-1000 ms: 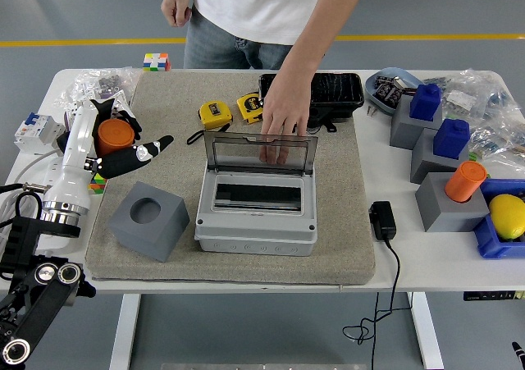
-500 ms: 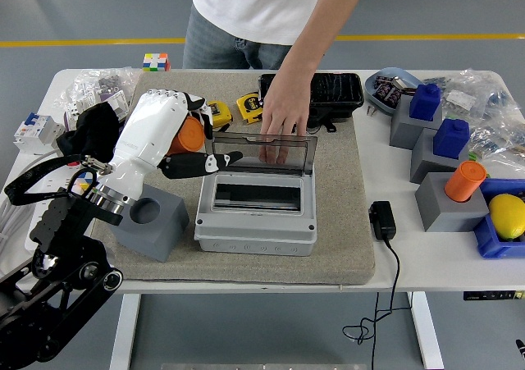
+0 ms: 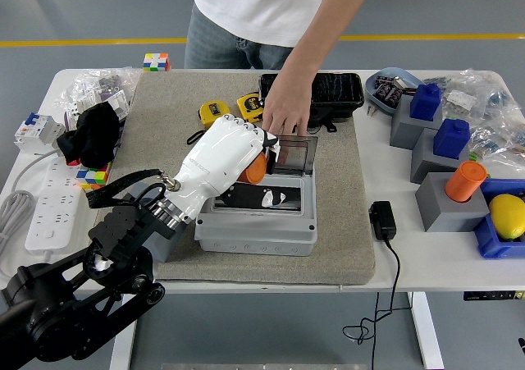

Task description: Fetch the battery,place it into the box,close the lid of the box

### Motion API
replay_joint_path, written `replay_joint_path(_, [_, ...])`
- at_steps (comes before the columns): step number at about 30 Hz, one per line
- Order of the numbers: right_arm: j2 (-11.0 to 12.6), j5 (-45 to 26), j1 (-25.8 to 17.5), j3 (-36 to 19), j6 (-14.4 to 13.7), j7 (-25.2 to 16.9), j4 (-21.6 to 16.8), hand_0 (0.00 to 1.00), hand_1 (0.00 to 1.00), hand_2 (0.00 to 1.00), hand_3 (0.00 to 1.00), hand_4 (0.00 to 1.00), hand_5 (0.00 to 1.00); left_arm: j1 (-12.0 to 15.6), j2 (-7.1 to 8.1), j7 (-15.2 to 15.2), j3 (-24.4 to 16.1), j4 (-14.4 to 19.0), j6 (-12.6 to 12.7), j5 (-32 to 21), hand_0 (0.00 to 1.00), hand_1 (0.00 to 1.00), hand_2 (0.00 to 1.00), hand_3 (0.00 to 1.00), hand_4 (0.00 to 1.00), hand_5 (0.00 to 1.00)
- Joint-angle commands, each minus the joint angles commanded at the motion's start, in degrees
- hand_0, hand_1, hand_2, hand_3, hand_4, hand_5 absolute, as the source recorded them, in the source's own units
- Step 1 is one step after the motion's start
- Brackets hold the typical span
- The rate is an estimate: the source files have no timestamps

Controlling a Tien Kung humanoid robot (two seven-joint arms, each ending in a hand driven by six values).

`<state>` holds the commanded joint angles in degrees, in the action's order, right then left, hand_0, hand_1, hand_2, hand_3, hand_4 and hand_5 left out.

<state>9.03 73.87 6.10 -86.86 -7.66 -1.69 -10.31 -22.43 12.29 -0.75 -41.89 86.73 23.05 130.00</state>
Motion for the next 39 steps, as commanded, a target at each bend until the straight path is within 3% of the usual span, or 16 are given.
replay_joint_path(7, [0.0, 0.1, 0.1, -0.1, 0.0, -0.1, 0.0, 0.834, 0.843, 0.807, 0.837, 0.998, 0.998, -2.0, -1.35, -0.8, 3.5, -3.6, 0.9, 0.0, 0.053, 0.002, 0.012, 0.007, 0.995, 0.382])
replay_joint_path(21, [0.2, 0.4, 0.2, -0.3, -0.1, 0.2, 0.0, 0.834, 0.842, 0.807, 0.836, 0.998, 0.998, -3.5, -3.86, 0.4, 5.5, -10.7, 2.1, 0.0, 0.053, 0.002, 0.011, 0.004, 0.987, 0.392])
replay_joint_path(22, [0.2, 0.4, 0.2, -0.3, -0.1, 0.2, 0.0, 0.834, 0.842, 0.807, 0.836, 0.998, 0.998, -3.5, -4.08, 0.5, 5.5, -11.3, 2.1, 0.0, 0.053, 0.002, 0.010, 0.002, 0.986, 0.474])
replay_joint_path(27, [0.3, 0.4, 0.1, -0.1, -0.1, 0.3, 0.0, 0.834, 0.842, 0.807, 0.836, 0.998, 0.998, -3.7, -5.00, 1.2, 5.2, -13.3, 2.6, 0.0, 0.053, 0.002, 0.010, 0.002, 0.986, 0.474])
replay_joint_path(28, [0.3, 0.5, 0.1, -0.1, -0.1, 0.3, 0.0, 0.835, 0.842, 0.807, 0.836, 0.998, 0.998, -3.8, -5.12, 1.2, 5.2, -13.5, 2.7, 0.0, 0.053, 0.002, 0.010, 0.002, 0.998, 0.608])
replay_joint_path(33, [0.3, 0.3, 0.2, 0.0, -0.1, 0.3, 0.0, 0.835, 0.842, 0.807, 0.836, 0.998, 0.998, -4.2, -5.49, 1.9, 4.8, -14.7, 3.0, -0.1, 0.053, 0.002, 0.010, 0.002, 0.998, 0.608])
replay_joint_path(34, [0.3, 0.3, 0.2, 0.1, -0.1, 0.3, 0.0, 0.835, 0.842, 0.807, 0.836, 0.998, 0.998, -4.3, -5.59, 2.1, 4.7, -14.9, 3.1, -0.3, 0.053, 0.002, 0.010, 0.002, 0.998, 0.697])
replay_joint_path(39, [0.3, 0.4, 0.0, 0.1, -0.1, 0.5, 0.0, 0.835, 0.842, 0.807, 0.836, 0.998, 0.998, -4.1, -5.94, 3.0, 4.4, -15.7, 3.5, -2.0, 0.053, 0.002, 0.010, 0.002, 0.998, 0.697])
